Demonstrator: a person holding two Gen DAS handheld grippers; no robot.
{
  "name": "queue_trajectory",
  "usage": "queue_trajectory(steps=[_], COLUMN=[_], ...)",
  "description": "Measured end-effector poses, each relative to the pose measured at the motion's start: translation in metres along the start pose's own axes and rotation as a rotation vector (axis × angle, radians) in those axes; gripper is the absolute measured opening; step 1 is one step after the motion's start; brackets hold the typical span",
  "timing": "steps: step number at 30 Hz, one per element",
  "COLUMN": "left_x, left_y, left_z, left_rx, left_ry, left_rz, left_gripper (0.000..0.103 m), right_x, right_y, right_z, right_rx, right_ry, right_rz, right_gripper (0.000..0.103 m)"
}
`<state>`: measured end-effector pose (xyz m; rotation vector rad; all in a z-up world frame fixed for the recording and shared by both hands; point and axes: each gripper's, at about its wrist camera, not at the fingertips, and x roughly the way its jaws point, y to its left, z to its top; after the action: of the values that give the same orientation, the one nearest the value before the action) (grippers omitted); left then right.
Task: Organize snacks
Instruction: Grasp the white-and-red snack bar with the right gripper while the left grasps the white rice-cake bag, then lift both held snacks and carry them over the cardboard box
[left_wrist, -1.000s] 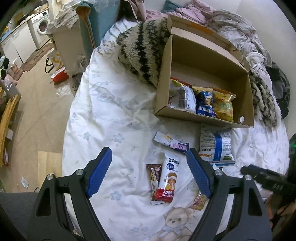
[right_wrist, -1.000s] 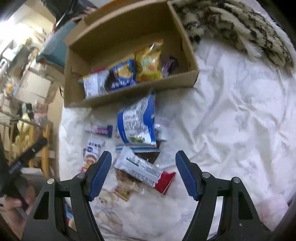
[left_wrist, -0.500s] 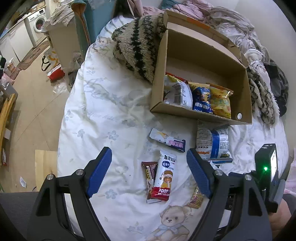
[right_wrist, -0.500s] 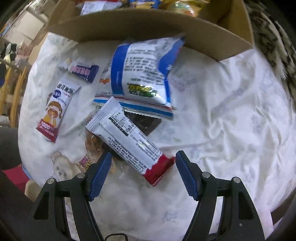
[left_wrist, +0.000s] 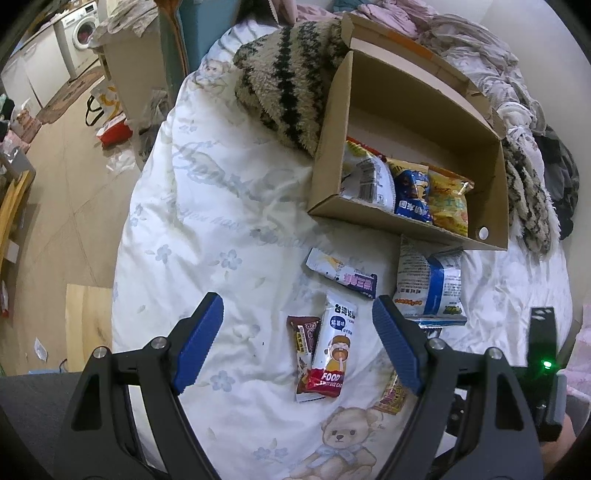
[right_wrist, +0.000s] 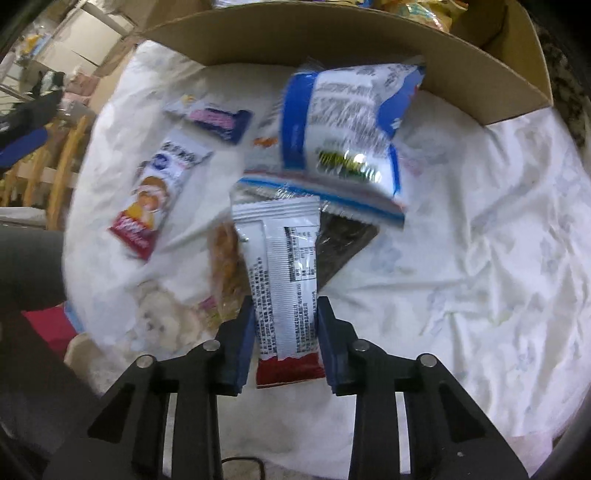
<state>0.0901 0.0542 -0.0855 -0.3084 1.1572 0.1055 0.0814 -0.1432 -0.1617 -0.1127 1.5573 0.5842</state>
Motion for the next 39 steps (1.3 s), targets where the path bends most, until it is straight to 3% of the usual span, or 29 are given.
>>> queue_trajectory(steps=[3, 7, 12, 15, 20, 25, 27, 28, 29, 39], left_x=[0.003, 0.011, 0.032, 0.049, 0.074, 0.091, 0.097, 0.1, 0.1, 0.049], left_y=[0.001, -0.001, -0.016, -0.035, -0.059, -0.066, -0.068, -0.069, -0.069, -0.057], left_z=[-0.001, -0.005, -0.015, -0.022, -0.034, -0.043, -0.047, -0.048, -0.048, -0.037], left_rx=[-0.005, 0.001, 0.082, 0.171, 0.29, 0.34, 0.361, 0.376, 0.382, 0.268], left_ry=[0.012, 0.043, 0.11, 0.161, 0.207, 0.24, 0.246, 0.257, 0.253, 0.147], left_rz=[0.011, 0.016, 0.036, 0.038, 0.102, 0.148, 0.169, 0.181, 0.188, 0.055], left_gripper=[0.08, 0.08, 0.08, 0.067, 0.064, 0.064, 0.047, 0.031, 0.027, 0.027], right_x=[-0.014, -0.046, -0.062, -0.064, -0.08, -0.079, -0.079, -0.079, -0.08, -0.079], right_y=[0.0, 0.003, -0.008, -0.008, -0.036, -0.039, -0.039, -0.039, -0.039, -0.03], right_z=[-0.01, -0.019, -0.018, -0.019, -0.022, -0.02, -0.019, -0.018, -0.019, -0.017], right_rx=[0.029, 0.069, 0.187, 0.209, 0.255, 0.256, 0.26, 0.259, 0.257, 0.223], right_ry=[-0.037, -0.174, -0.299, -0.329, -0.344, -0.335, -0.333, -0.333, -0.333, -0.329], right_rz=[0.038, 0.091, 0.136, 0.124, 0.124, 0.104, 0.104, 0.101, 0.098, 0.094], right_gripper=[0.033, 0.033, 0.033, 0.033, 0.033, 0.033, 0.033, 0.033, 0.033, 0.033])
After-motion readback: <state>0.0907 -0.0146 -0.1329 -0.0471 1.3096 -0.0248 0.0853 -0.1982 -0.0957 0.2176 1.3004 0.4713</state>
